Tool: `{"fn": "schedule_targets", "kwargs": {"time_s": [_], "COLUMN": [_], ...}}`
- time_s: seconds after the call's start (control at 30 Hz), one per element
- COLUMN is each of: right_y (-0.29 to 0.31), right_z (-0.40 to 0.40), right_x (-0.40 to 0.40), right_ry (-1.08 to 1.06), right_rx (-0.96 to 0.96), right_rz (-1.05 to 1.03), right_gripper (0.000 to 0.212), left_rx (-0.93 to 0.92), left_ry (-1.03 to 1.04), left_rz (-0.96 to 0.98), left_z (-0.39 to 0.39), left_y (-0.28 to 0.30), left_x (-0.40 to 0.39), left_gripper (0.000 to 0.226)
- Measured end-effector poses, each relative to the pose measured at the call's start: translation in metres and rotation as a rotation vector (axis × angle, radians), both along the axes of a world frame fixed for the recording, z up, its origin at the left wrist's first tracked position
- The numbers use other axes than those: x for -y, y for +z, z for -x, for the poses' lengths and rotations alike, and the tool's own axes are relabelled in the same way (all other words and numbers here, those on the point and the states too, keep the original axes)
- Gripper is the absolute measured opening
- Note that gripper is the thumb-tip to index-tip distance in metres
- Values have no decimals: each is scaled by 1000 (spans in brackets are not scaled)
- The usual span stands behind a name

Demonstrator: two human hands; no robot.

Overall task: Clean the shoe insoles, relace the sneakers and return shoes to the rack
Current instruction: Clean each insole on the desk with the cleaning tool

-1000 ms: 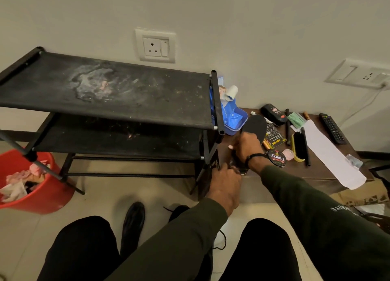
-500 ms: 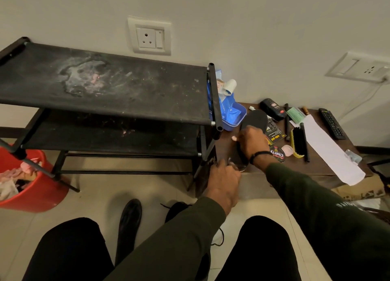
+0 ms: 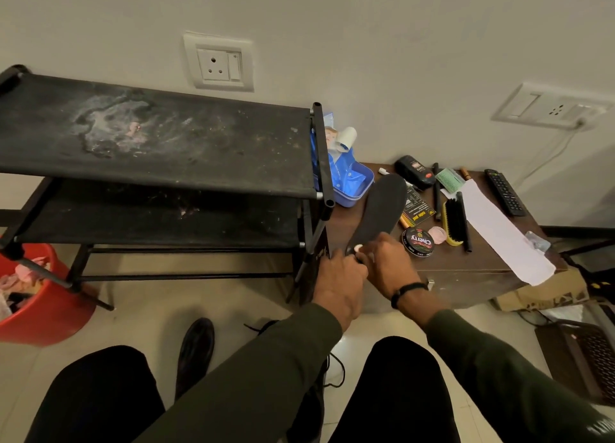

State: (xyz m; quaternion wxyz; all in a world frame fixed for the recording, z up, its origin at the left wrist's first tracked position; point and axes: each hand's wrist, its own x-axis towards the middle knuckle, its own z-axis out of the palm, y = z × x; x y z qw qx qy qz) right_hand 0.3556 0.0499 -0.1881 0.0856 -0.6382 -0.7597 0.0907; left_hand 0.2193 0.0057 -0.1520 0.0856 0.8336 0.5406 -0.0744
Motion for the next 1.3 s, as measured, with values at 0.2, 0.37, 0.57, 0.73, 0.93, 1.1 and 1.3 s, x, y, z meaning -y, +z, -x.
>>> {"fn": "schedule_targets", "kwargs": {"time_s": [0.2, 0.37, 0.57, 0.73, 0.93, 1.1, 1.3], "right_y": [-1, 23, 20, 6, 10, 31, 37], "right_z": [-14, -32, -27, -18, -17, -18, -3], "right_x": [-19, -67, -66, -33, -36, -84, -102], "right_ry": [-70, -329, -375, -258, -119, -208, -97], "right_rx": [76, 33, 4, 27, 139, 262, 386], "right_rz": [-8, 92, 100, 88, 72, 46, 39], "right_gripper": [16, 25, 18, 11, 12, 21, 26], "left_rx": [-43, -41, -31, -47, 6, -7, -28], "left_ry": [-29, -32, -55, -68, -61, -68, -73], "left_rz": [-33, -42, -62, -52, -17, -29, -19], "left_z": [0, 0, -4, -3, -4, -4, -5], "left_y": [-9, -11, -6, -3, -3, -3, -5], "left_x": [2, 1, -5, -6, -8, -5, -8], "left_gripper": [49, 64, 53, 47, 45, 52, 54]}}
